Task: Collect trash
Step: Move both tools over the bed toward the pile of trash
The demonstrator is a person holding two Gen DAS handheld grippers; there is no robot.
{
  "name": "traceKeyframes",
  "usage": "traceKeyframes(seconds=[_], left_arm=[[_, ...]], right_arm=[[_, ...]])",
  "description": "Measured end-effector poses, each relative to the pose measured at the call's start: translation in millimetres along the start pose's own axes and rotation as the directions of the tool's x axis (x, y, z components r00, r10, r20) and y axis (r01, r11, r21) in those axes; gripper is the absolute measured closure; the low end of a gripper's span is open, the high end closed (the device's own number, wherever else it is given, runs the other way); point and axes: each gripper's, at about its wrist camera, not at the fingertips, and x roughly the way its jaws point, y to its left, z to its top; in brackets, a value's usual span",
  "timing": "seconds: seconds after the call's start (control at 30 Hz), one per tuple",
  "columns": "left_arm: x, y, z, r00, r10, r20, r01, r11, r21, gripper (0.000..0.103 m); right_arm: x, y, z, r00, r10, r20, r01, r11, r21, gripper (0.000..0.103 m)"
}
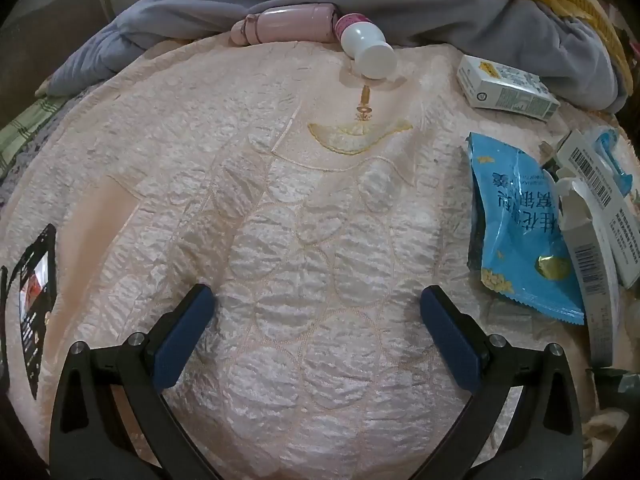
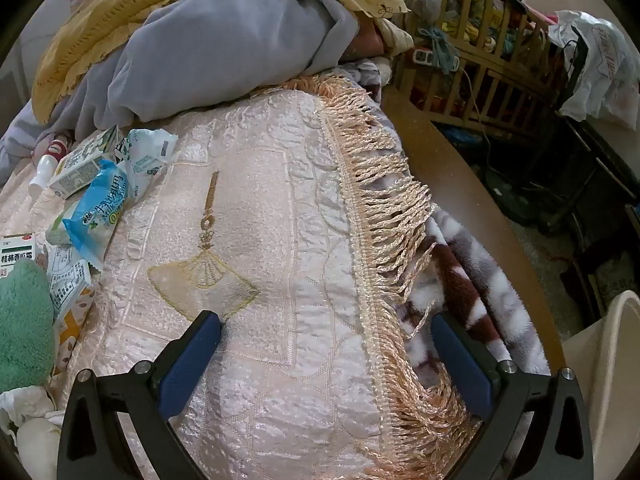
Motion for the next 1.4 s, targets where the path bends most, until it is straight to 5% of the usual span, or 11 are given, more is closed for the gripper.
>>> traceKeyframes(seconds=[0.2,0.73,1.03,1.4], left_arm=[[-14.0,9.7,0.4,1.0,-0.026,-0.003,0.026,0.999,-0.026,0.001],[-149.2,7.8,-22.5,0.972,-0.1,0.213,0.102,0.995,0.002,0.001],[-194.0,-25.5,-23.5,0.94,-0.151,0.305,0.152,0.988,0.022,0.001],[-229.3,-42.9,-31.3,0.907,-0.174,0.383,0.18,0.983,0.021,0.001]], right_arm=[[0.0,0.0,0.0,1.0,0.0,0.0,0.0,1.0,0.0,0.0],[-25.0,7.1,-1.6,0.997,0.05,-0.064,-0.053,0.997,-0.049,0.0],[-132.3,11.0,-24.9,0.987,0.059,0.147,-0.054,0.998,-0.042,0.0],[-228.2,62.3,-40.0,0.924,0.124,0.362,-0.104,0.992,-0.074,0.0]])
